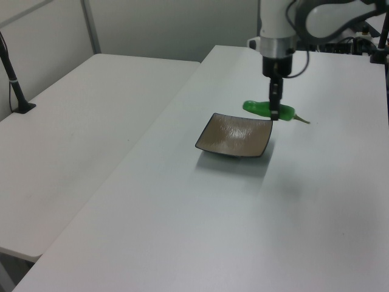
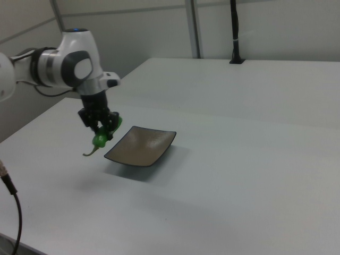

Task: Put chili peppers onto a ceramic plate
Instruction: 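Lift the chili pepper and carry it over the brown plate, then lower the chili pepper onto the plate and open the gripper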

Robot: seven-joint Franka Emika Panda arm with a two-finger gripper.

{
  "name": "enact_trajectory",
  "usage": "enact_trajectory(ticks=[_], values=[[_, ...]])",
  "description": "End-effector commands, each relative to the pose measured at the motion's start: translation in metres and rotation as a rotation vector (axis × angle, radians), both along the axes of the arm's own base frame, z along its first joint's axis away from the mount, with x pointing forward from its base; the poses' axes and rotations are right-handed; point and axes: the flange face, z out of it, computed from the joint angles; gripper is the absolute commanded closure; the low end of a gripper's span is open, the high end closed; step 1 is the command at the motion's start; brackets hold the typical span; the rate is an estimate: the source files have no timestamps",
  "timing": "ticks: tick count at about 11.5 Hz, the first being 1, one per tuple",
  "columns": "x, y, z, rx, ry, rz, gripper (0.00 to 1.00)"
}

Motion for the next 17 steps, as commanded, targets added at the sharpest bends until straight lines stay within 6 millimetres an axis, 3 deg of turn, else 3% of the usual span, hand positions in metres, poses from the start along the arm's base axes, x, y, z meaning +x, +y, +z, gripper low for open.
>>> enact_trajectory(ticks=[1, 4, 10, 13, 16, 17], values=[[0.051, -0.023, -0.020, 0.026, 0.004, -0.064, 1.00], [0.076, -0.027, -0.046, 0.045, -0.065, -0.088, 1.00], [0.098, -0.028, -0.097, 0.058, -0.124, -0.108, 0.99], [0.104, -0.027, -0.109, 0.068, -0.160, -0.117, 0.89], [0.103, -0.027, -0.112, 0.065, -0.158, -0.112, 0.30], [0.103, -0.027, -0.112, 0.066, -0.158, -0.115, 0.15]])
